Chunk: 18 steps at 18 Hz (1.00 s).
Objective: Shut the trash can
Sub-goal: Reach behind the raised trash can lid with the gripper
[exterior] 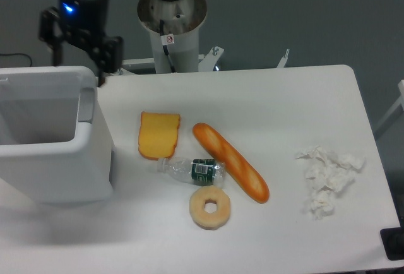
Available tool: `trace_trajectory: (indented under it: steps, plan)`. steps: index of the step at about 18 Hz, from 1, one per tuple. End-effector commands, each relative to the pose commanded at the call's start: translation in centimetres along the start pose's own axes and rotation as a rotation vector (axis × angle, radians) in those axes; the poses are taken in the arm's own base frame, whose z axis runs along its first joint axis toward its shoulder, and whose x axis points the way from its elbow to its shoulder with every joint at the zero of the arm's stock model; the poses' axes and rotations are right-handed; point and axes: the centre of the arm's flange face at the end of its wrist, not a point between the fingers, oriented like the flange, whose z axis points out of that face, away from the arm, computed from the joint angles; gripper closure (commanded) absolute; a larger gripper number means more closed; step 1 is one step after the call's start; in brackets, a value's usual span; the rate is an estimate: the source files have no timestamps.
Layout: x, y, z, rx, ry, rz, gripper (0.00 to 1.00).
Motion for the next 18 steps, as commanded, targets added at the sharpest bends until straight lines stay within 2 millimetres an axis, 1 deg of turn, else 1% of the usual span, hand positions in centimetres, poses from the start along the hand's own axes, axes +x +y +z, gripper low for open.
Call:
trace_trajectory:
  steps: [3, 9, 13, 16, 18]
  plan:
    - [2.5, -0.4, 0.4, 0.014, 0.056, 0.019, 0.00]
    - [6.1, -0.8, 1.2, 0.012, 0.112, 0.061, 0.00]
    - [8.3, -1.4, 2.2, 0.026, 0.125, 0.043, 0.00]
    - [9.0, -2.2, 2.2, 0.049, 0.123, 0.022, 0.00]
    - [9.3, -3.1, 2.4, 0.050, 0.126, 0.010, 0.00]
